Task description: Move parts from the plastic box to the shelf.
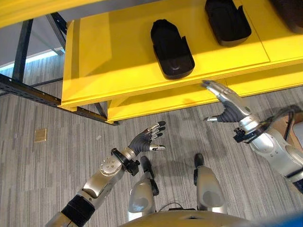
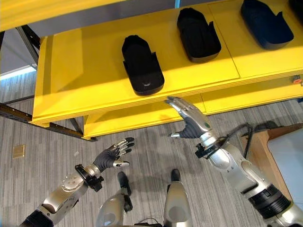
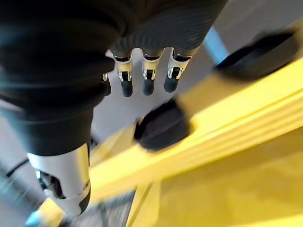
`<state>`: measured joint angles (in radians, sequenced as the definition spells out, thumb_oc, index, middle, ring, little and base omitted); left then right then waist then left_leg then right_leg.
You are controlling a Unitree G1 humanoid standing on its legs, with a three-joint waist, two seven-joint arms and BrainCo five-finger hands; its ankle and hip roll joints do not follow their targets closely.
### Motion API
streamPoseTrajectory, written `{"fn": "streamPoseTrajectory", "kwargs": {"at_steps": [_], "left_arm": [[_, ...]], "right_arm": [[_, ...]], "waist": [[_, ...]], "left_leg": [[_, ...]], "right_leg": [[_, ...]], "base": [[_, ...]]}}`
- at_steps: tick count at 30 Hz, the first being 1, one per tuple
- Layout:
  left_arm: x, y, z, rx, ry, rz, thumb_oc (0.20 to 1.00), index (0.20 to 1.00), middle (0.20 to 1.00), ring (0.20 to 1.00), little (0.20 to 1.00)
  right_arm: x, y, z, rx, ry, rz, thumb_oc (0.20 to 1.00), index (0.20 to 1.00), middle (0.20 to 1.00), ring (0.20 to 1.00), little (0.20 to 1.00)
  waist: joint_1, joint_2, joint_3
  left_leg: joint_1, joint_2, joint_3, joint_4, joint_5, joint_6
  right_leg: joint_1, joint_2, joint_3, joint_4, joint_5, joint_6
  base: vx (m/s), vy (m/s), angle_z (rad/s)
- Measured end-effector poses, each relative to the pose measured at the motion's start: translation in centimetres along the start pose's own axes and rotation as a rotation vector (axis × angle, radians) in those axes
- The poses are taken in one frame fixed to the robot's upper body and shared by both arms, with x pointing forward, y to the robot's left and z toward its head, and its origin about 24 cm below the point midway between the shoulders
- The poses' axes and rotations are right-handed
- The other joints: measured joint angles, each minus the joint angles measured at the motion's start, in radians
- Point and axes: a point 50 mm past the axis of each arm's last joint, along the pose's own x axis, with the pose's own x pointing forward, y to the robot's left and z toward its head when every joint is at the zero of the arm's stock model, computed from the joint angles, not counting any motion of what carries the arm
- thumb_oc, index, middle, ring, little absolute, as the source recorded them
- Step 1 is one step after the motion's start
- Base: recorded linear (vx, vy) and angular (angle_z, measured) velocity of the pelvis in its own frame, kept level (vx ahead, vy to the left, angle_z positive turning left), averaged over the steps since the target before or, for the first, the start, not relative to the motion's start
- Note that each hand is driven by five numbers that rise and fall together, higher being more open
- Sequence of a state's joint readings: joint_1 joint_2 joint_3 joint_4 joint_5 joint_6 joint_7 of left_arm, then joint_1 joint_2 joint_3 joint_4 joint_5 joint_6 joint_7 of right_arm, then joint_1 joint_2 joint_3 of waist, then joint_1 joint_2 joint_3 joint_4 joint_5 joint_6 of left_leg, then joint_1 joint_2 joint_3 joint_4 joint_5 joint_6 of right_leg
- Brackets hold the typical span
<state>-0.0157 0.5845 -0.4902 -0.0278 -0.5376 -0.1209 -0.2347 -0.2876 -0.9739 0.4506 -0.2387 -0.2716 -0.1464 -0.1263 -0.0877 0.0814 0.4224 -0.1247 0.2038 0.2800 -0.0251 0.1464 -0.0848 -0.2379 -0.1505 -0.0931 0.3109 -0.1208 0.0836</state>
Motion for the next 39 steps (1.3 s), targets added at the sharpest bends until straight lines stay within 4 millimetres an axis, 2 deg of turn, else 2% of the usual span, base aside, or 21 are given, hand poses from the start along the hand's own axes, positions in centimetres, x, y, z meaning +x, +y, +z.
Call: {"fn": "streamPoseTrajectory", "kwargs": {"at_steps": [5,8,10,16,23,28,39], "left_arm": [[-0.2,0.6,-0.2,0.027,0.048,-0.003,1.0,1.0,1.0,1.0,1.0],[-0.5,1.2,-0.8,0.037,0.09,0.01,1.0,1.0,1.0,1.0,1.0],[-0.8,1.5,-0.9,0.048,0.104,0.015,1.0,1.0,1.0,1.0,1.0],[-0.8,1.6,-0.9,0.053,0.104,0.015,1.0,1.0,1.0,1.0,1.0],[-0.8,1.6,-0.9,0.057,0.105,0.011,1.0,1.0,1.0,1.0,1.0],[-0.9,1.7,-0.8,0.059,0.101,-0.001,1.0,1.0,1.0,1.0,1.0],[-0.9,1.8,-0.7,0.051,0.091,-0.003,1.0,1.0,1.0,1.0,1.0]], "right_arm": [[1.2,-0.4,-0.1,-0.039,-0.034,0.174,1.0,1.0,1.0,1.0,1.0],[1.5,-0.3,0.1,-0.06,-0.048,0.209,1.0,1.0,1.0,1.0,1.0],[1.7,-0.2,0.3,-0.08,-0.063,0.218,1.0,1.0,1.0,1.0,1.0],[2.5,-1.0,0.4,-0.201,-0.076,0.194,1.0,1.0,1.0,1.0,1.0],[3.0,-1.4,0.2,-0.273,-0.064,0.17,1.0,1.0,1.0,1.0,1.0],[3.6,-2.5,0.0,-0.359,-0.035,0.121,1.0,1.0,1.0,1.0,1.0],[3.5,-4.0,-0.9,-0.433,0.048,0.092,1.0,1.0,1.0,1.0,1.0]], "waist": [[0.025,0.002,0.047],[0.052,0.0,0.072],[0.055,-0.001,0.073],[0.078,0.001,0.085],[0.08,0.001,0.085],[0.078,0.001,0.085],[0.078,0.002,0.086]], "left_leg": [[-0.02,0.001,-0.018,0.01,0.001,-0.001],[-0.026,0.001,-0.024,0.011,0.001,-0.002],[-0.033,0.001,-0.028,0.01,0.001,-0.002],[-0.035,-0.001,-0.039,0.01,0.001,-0.002],[-0.038,-0.002,-0.042,0.011,0.001,-0.002],[-0.04,-0.003,-0.042,0.011,0.001,-0.002],[-0.04,-0.005,-0.042,0.012,0.001,-0.002]], "right_leg": [[-0.002,0.0,-0.011,0.0,0.0,0.0],[-0.003,0.0,-0.017,-0.001,0.0,0.0],[-0.003,-0.001,-0.023,-0.006,0.0,0.0],[0.001,-0.004,-0.031,-0.007,0.0,0.0],[-0.001,-0.004,-0.033,-0.007,0.0,0.0],[-0.003,-0.006,-0.033,-0.007,0.0,0.0],[-0.003,-0.009,-0.033,-0.004,0.0,0.001]], "base": [[-0.05,-0.061,0.08],[-0.05,-0.033,0.09],[-0.03,-0.017,0.08],[-0.02,-0.008,0.04],[0.0,0.0,0.0],[0.01,0.005,0.0],[0.0,0.0,0.0]]}}
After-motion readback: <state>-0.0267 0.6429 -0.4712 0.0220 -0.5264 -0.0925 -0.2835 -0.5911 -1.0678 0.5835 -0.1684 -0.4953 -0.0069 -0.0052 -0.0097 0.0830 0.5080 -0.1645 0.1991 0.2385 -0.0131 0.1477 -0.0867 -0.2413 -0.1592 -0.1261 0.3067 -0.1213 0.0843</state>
